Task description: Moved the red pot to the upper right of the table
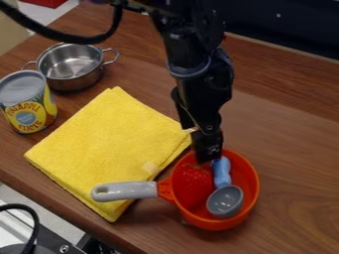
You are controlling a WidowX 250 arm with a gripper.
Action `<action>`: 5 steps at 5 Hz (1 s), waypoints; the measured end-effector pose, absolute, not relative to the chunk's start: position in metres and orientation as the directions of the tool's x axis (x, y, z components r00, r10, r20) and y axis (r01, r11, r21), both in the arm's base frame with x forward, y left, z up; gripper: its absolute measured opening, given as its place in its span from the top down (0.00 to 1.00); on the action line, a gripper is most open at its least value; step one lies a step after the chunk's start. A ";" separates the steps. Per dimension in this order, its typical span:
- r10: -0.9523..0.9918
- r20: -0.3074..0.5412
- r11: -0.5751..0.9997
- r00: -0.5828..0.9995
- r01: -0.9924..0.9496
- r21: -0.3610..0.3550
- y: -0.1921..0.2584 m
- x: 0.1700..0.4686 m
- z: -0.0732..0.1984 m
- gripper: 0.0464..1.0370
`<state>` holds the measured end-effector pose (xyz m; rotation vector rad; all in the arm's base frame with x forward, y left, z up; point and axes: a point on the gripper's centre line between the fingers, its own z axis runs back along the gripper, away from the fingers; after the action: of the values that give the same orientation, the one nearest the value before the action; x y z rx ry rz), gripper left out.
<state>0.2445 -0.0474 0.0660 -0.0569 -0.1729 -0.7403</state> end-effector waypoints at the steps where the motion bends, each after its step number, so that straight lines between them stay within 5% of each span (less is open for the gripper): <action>1: -0.663 0.172 0.741 0.729 0.671 0.013 -0.050 0.243 0.061 0.04; 3: -0.660 0.164 0.745 0.733 0.667 0.018 -0.051 0.242 0.056 0.07; 5: -0.663 0.164 0.743 0.731 0.668 0.027 -0.052 0.242 0.054 0.63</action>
<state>0.2422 -0.0523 0.0540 -0.0341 -0.1671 -0.7327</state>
